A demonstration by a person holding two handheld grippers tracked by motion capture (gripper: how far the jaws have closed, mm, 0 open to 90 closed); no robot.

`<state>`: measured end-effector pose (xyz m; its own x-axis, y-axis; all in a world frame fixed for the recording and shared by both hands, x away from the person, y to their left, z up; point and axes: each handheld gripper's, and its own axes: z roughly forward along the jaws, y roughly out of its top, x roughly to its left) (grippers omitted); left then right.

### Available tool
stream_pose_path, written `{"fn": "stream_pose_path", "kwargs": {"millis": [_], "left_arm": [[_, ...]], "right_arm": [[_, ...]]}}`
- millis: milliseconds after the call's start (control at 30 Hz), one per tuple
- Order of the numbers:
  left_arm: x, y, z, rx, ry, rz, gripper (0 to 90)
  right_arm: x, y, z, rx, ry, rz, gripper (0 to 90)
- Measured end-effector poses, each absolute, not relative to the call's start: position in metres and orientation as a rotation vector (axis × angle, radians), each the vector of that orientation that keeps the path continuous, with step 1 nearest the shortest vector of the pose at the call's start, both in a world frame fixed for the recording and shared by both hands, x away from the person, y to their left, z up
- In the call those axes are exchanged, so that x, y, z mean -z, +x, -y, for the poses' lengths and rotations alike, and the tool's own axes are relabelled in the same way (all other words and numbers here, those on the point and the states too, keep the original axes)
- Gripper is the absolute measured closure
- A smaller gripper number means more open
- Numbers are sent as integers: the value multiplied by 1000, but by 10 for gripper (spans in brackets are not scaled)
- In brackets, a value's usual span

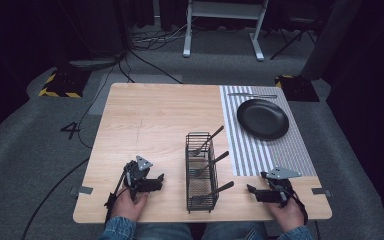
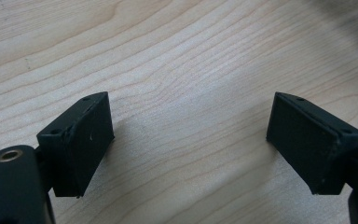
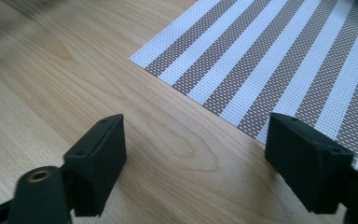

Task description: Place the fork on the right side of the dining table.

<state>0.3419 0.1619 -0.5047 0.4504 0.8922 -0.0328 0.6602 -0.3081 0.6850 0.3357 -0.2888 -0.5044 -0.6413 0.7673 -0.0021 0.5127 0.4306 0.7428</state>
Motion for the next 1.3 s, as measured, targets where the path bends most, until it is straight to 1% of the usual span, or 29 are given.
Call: {"fn": "stream_pose_path", "kwargs": {"millis": [200,467,633,800,867,1000,1300], "left_arm": [[505,342,-162,-473,2070,-1292,147],[505,342,-162,-474,2071,-1292,147],[505,342,-162,-473,2071,-1292,147],[505,342,-162,-474,2070,-1292,147],[505,342,-162,-473,2071,-1292,147],[505,342,-162,-473,2070,-1292,147],[505,342,-162,-474,2070,-1292,146]], "right_arm": [[504,336,290,-1049,1105,-2333,287],[504,336,290,-1048,1112,-2326,296],[504,336,291,-1045,1119,-2319,324],[502,336,292,-1040,1125,-2321,373],[501,335,292,-1031,1129,-2334,422],[489,332,292,-1045,1134,-2350,446],[451,319,288,-1142,1149,-2355,469]]}}
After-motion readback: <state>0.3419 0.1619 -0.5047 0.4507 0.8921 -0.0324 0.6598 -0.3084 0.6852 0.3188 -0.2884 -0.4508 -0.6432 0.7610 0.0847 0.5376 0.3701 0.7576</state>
